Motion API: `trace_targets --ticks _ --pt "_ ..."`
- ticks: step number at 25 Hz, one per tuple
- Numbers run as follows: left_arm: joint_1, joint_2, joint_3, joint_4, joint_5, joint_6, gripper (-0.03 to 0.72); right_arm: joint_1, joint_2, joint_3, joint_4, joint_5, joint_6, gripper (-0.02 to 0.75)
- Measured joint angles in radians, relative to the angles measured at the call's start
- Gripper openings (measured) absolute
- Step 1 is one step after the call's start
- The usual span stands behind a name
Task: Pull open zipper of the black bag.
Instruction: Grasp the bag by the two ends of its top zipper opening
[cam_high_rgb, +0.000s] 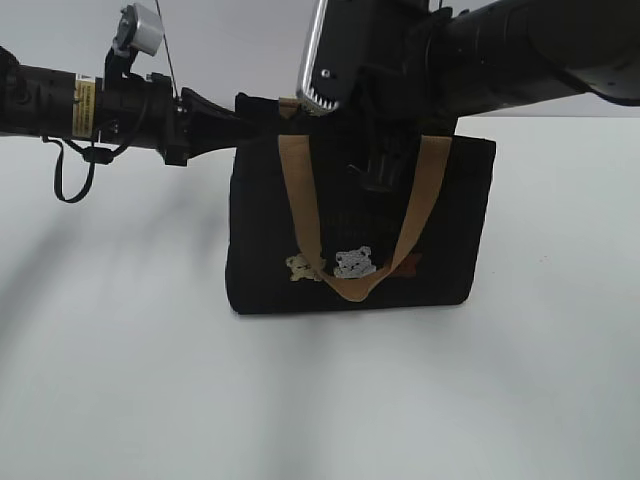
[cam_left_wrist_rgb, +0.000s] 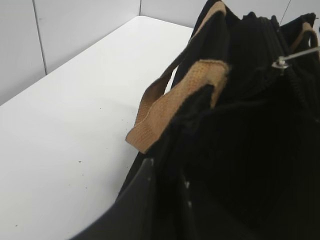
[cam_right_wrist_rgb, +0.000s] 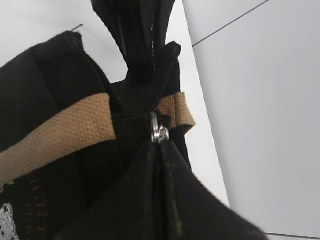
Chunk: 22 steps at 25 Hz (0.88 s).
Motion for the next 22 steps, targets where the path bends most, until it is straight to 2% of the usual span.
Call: trace_targets --ticks 13,22 --pt "0.0 0.0 0.0 0.0 -0.032 0.0 0.044 0.0 0.0 0.0 0.001 -0.039 0.142 -0.015" --pt "0.0 0.0 0.0 -0.005 -0.066 -0.01 0.044 -0.08 -0.043 0.001 0.007 -0.008 0.289 -0.015"
